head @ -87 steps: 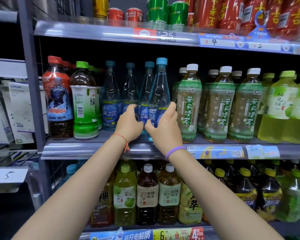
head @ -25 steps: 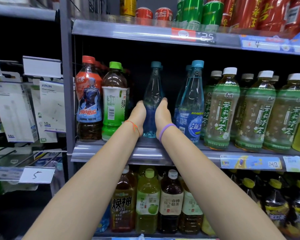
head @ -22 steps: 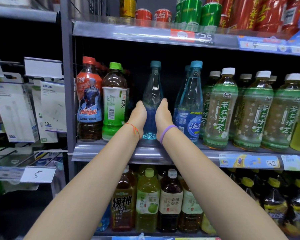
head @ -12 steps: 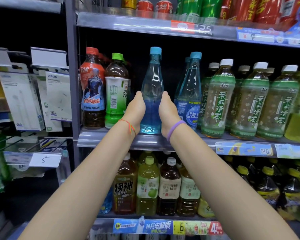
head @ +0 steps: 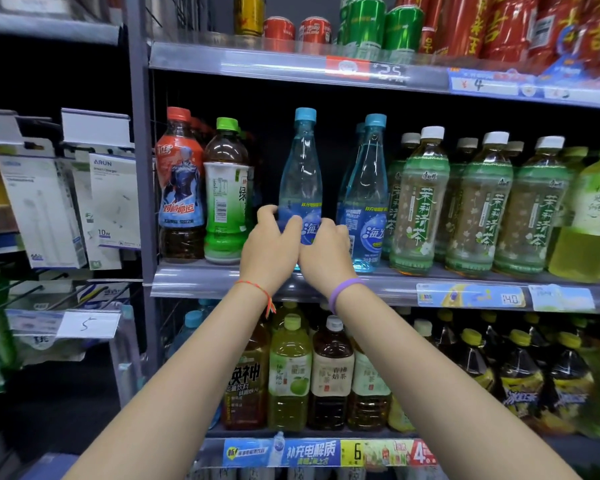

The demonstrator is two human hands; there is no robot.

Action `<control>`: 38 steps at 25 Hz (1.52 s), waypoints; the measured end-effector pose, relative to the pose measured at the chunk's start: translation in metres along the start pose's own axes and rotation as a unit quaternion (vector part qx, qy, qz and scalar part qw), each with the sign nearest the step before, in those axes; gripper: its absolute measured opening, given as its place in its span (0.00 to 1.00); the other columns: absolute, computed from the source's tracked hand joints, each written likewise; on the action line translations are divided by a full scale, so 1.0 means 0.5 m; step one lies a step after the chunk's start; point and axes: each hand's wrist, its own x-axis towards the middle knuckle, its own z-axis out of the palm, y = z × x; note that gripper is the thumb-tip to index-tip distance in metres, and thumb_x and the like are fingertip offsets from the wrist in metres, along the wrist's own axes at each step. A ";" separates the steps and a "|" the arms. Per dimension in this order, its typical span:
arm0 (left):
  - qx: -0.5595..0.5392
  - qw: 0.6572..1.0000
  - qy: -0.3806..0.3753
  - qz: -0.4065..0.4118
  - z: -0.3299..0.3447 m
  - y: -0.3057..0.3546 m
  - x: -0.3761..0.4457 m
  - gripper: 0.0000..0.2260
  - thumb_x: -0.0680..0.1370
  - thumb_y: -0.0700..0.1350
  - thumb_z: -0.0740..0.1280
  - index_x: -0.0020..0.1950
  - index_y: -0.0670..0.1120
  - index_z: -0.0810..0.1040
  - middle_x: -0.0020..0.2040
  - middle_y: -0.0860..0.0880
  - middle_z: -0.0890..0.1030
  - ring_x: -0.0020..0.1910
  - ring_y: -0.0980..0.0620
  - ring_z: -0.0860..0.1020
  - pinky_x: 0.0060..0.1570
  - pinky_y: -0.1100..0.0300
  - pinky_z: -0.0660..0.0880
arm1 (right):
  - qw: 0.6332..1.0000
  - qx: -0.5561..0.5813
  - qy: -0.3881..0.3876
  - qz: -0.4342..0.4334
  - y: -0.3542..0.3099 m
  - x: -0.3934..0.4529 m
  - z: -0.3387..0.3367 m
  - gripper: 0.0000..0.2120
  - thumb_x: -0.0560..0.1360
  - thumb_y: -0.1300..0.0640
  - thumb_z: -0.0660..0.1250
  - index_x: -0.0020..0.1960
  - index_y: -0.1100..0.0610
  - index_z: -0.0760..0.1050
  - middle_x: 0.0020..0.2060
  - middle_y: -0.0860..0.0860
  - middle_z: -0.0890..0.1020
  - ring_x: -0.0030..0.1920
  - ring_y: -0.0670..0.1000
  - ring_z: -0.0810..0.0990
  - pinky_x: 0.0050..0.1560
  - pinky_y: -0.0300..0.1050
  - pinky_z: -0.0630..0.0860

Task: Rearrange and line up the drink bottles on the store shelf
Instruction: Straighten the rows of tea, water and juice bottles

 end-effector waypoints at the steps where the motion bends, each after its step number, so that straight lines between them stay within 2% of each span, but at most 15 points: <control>1: -0.013 1.000 -0.009 0.001 -0.002 -0.001 0.002 0.18 0.78 0.50 0.63 0.67 0.48 0.70 0.58 0.49 0.80 0.55 0.47 0.78 0.50 0.55 0.71 | 1.000 0.001 0.003 0.004 -0.001 -0.006 0.000 0.17 0.78 0.57 0.63 0.64 0.62 0.65 0.64 0.58 0.66 0.66 0.59 0.67 0.56 0.47 0.68; 6: 0.074 0.997 -0.031 0.010 -0.009 0.002 0.030 0.23 0.67 0.58 0.69 0.57 0.49 0.77 0.54 0.48 0.79 0.51 0.48 0.78 0.50 0.54 0.76 | 0.999 0.031 0.000 -0.018 -0.006 -0.022 -0.004 0.12 0.77 0.65 0.59 0.58 0.62 0.62 0.59 0.60 0.71 0.56 0.61 0.75 0.54 0.55 0.74; 11: 0.097 0.993 -0.011 0.063 -0.002 -0.008 0.016 0.35 0.69 0.54 0.76 0.70 0.45 0.66 0.60 0.48 0.76 0.55 0.49 0.76 0.47 0.58 0.71 | 0.996 0.088 0.002 -0.015 0.010 -0.017 -0.027 0.16 0.79 0.64 0.56 0.66 0.59 0.66 0.60 0.55 0.75 0.53 0.52 0.74 0.46 0.43 0.69; 14: 0.102 0.991 -0.001 0.084 0.000 -0.015 0.011 0.33 0.72 0.52 0.73 0.72 0.45 0.63 0.59 0.48 0.78 0.51 0.49 0.78 0.43 0.59 0.70 | 0.993 0.118 -0.011 0.018 0.005 -0.009 -0.035 0.17 0.80 0.58 0.55 0.68 0.57 0.68 0.60 0.52 0.75 0.54 0.51 0.73 0.48 0.43 0.68; 15: 0.099 0.991 0.000 0.086 0.000 -0.017 0.015 0.32 0.73 0.52 0.72 0.72 0.45 0.63 0.59 0.49 0.78 0.51 0.48 0.78 0.42 0.58 0.70 | 0.993 0.117 0.005 -0.005 0.004 -0.011 -0.035 0.17 0.80 0.58 0.55 0.68 0.57 0.69 0.60 0.51 0.75 0.57 0.51 0.73 0.51 0.45 0.69; 17: 0.095 0.991 -0.007 0.092 0.002 -0.022 0.017 0.31 0.73 0.52 0.72 0.71 0.46 0.63 0.58 0.48 0.78 0.52 0.47 0.79 0.44 0.56 0.74 | 0.981 0.103 0.117 -0.119 0.005 -0.018 -0.036 0.17 0.78 0.61 0.57 0.66 0.59 0.69 0.61 0.52 0.72 0.62 0.51 0.71 0.62 0.45 0.69; 19: 0.075 0.994 -0.011 0.083 0.010 -0.021 0.018 0.30 0.72 0.52 0.72 0.70 0.46 0.64 0.58 0.48 0.78 0.53 0.47 0.78 0.50 0.52 0.76 | 0.937 0.094 0.254 -0.221 0.011 -0.017 -0.050 0.21 0.75 0.65 0.59 0.67 0.63 0.67 0.63 0.55 0.69 0.66 0.52 0.67 0.69 0.44 0.63; 20: 0.045 0.997 -0.009 0.065 0.014 -0.013 0.016 0.29 0.72 0.53 0.71 0.69 0.46 0.66 0.57 0.48 0.78 0.54 0.47 0.78 0.52 0.51 0.76 | 0.926 0.099 0.284 -0.229 0.016 -0.010 -0.060 0.23 0.75 0.65 0.59 0.70 0.64 0.64 0.66 0.57 0.68 0.69 0.53 0.65 0.72 0.44 0.61; 22: -0.053 0.999 -0.010 0.002 0.023 0.005 0.021 0.25 0.74 0.57 0.67 0.67 0.47 0.68 0.55 0.50 0.78 0.56 0.48 0.77 0.52 0.54 0.72 | 0.942 0.135 0.262 -0.163 0.023 0.008 -0.083 0.27 0.78 0.61 0.58 0.76 0.64 0.57 0.74 0.58 0.62 0.75 0.53 0.58 0.76 0.46 0.56; 25: -0.173 0.981 -0.012 -0.091 0.027 0.037 0.039 0.30 0.76 0.65 0.58 0.71 0.47 0.69 0.54 0.56 0.77 0.58 0.52 0.74 0.59 0.54 0.67 | 0.970 0.189 0.152 -0.015 0.042 0.043 -0.102 0.30 0.82 0.49 0.53 0.80 0.60 0.48 0.79 0.54 0.55 0.78 0.53 0.54 0.77 0.50 0.53; 28: -0.203 0.973 0.009 -0.106 0.035 0.050 0.046 0.25 0.81 0.61 0.54 0.73 0.49 0.68 0.48 0.61 0.71 0.51 0.56 0.68 0.57 0.57 0.61 | 0.965 0.228 0.113 0.071 0.054 0.060 -0.105 0.31 0.82 0.41 0.48 0.77 0.59 0.57 0.71 0.54 0.67 0.70 0.54 0.66 0.70 0.54 0.63; 30: -0.217 0.970 0.028 -0.107 0.043 0.055 0.043 0.25 0.82 0.60 0.52 0.74 0.48 0.68 0.54 0.57 0.69 0.55 0.55 0.66 0.58 0.57 0.60 | 0.957 0.253 0.108 0.098 0.059 0.062 -0.105 0.28 0.81 0.39 0.46 0.68 0.59 0.67 0.58 0.53 0.73 0.56 0.53 0.72 0.55 0.51 0.67; 32: -0.220 0.968 0.056 -0.105 0.049 0.060 0.039 0.24 0.83 0.59 0.50 0.71 0.47 0.70 0.55 0.55 0.69 0.55 0.53 0.67 0.57 0.58 0.60 | 0.949 0.276 0.103 0.114 0.057 0.061 -0.105 0.25 0.82 0.40 0.46 0.61 0.58 0.68 0.53 0.52 0.74 0.49 0.52 0.72 0.49 0.48 0.64; 34: -0.212 0.969 0.069 -0.108 0.055 0.060 0.040 0.23 0.83 0.59 0.50 0.69 0.47 0.72 0.55 0.54 0.70 0.55 0.52 0.68 0.56 0.57 0.60 | 0.950 0.275 0.094 0.115 0.055 0.066 -0.104 0.25 0.81 0.39 0.46 0.62 0.57 0.67 0.56 0.54 0.74 0.51 0.52 0.73 0.50 0.48 0.64; 38: -0.224 0.963 0.071 -0.128 0.054 0.059 0.050 0.26 0.82 0.60 0.49 0.73 0.46 0.69 0.58 0.55 0.69 0.58 0.54 0.67 0.60 0.57 0.60 | 0.952 0.267 0.088 0.124 0.057 0.084 -0.109 0.31 0.82 0.39 0.45 0.74 0.60 0.59 0.68 0.55 0.69 0.60 0.55 0.70 0.55 0.47 0.62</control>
